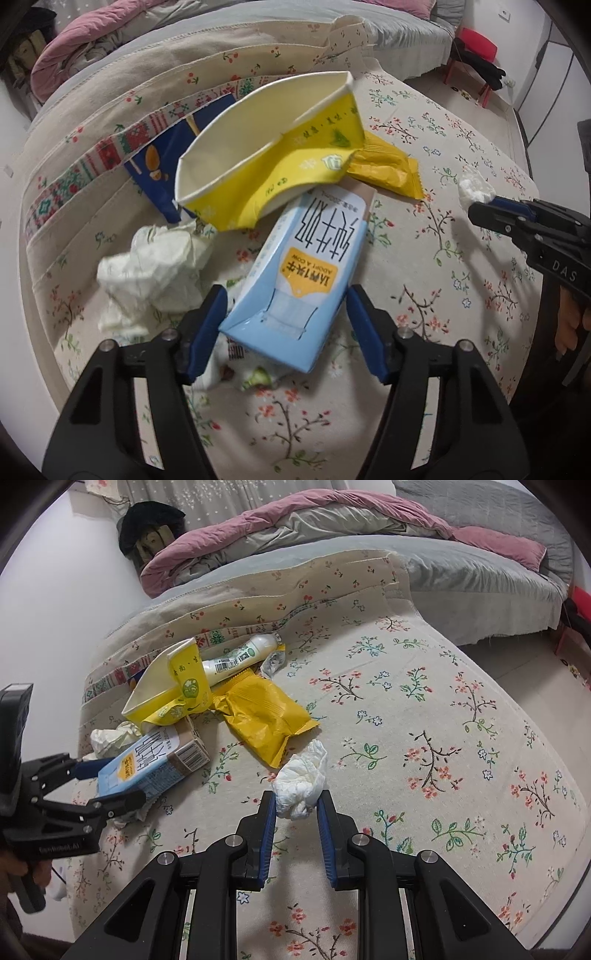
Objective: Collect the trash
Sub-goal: 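Grasp the white crumpled tissue with the right gripper while the left gripper grasps the light blue milk carton, then carry the milk carton over the bin with the left gripper while the right gripper holds the tissue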
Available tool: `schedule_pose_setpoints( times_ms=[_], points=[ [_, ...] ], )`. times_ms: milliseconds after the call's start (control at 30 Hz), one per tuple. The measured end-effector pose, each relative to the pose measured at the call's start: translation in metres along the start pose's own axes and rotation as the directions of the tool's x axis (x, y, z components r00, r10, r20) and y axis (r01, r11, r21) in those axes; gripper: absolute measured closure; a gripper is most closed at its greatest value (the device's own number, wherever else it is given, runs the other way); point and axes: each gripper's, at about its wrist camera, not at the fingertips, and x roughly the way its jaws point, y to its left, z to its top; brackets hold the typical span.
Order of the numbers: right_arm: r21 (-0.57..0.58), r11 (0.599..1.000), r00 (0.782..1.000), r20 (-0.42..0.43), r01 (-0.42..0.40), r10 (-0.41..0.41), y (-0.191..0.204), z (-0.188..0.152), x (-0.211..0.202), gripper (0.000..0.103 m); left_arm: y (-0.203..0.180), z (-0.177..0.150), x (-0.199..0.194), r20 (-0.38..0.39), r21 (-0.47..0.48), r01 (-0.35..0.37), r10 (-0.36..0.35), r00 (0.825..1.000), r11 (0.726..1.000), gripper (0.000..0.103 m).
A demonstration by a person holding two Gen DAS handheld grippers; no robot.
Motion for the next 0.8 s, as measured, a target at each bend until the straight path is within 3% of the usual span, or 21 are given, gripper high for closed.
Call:
schedule_pose_setpoints(
  times_ms=[433, 633, 800],
  points=[
    [-0.021, 1.0, 1.0, 0.029, -0.01, 0.011, 0.003, -0.001, -0.014, 0.08, -0.01, -0.048, -0.033, 0.028, -0.175, -0.038, 0.044, 0.999, 0.984, 0.044],
    [-0.031, 0.999, 1.0, 0.012, -0.018, 0.019, 0.006, -0.003, -0.007, 0.08, -0.013, -0.065, -0.021, -0.046, -0.216, 0.001, -0.011, 0.999, 0.976, 0.044],
    [-0.035, 0.999, 1.0, -0.002, -0.027, 0.027, 0.01, -0.005, -0.002, 0.08, -0.005, -0.066, -0.023, -0.001, -0.262, 0.024, -0.025, 1.0, 0.965, 0.044]
  ],
)
